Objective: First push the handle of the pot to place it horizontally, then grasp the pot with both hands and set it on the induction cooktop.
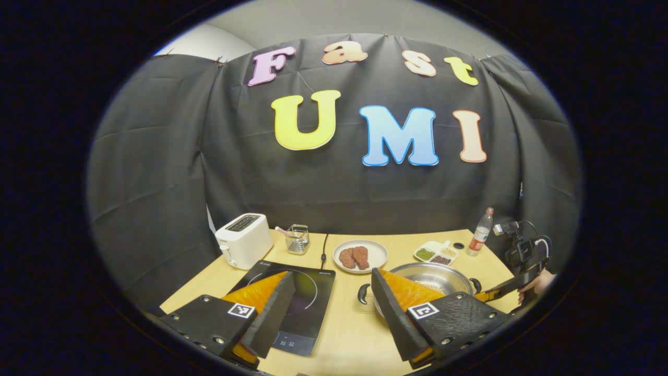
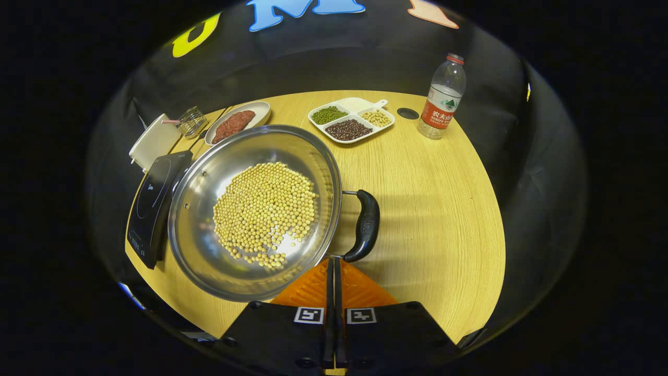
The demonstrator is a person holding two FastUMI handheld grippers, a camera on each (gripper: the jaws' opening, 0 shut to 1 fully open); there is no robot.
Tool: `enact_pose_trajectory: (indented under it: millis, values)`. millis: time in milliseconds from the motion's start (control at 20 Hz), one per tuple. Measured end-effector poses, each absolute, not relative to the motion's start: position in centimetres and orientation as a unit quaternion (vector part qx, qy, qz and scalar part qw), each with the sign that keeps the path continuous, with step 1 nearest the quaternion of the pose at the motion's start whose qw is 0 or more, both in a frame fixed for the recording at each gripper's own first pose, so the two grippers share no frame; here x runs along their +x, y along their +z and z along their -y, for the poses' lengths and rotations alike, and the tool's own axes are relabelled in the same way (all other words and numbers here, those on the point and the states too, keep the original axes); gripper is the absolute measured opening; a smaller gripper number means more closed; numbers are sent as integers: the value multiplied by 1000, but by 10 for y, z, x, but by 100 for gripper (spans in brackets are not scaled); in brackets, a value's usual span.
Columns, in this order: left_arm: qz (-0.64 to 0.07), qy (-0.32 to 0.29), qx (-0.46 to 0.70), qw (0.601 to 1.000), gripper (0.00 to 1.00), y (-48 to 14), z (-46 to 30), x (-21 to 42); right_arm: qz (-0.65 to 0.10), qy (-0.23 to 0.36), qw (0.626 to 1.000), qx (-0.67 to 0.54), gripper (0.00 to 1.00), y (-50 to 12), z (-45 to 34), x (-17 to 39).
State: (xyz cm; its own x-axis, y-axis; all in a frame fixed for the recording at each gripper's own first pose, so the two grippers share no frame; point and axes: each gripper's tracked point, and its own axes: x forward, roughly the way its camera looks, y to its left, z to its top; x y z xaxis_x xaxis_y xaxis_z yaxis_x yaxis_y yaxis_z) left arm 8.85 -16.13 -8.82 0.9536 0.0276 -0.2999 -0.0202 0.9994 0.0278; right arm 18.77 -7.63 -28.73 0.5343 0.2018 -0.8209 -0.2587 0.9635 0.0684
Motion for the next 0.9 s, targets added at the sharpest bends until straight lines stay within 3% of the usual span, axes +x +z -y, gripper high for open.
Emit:
enact_pose_trajectory:
  millis: [750,800,900]
  values:
    - [-174,23,-9,984,90,-112,166,104,-436,133,890,10,3,-270,80,205]
    - [-180,22,-19,983,90,-119,168,107,-432,129,892,17,4,-266,83,205]
    - [-192,17,-36,981,88,-131,172,118,-427,131,894,39,17,-255,84,208]
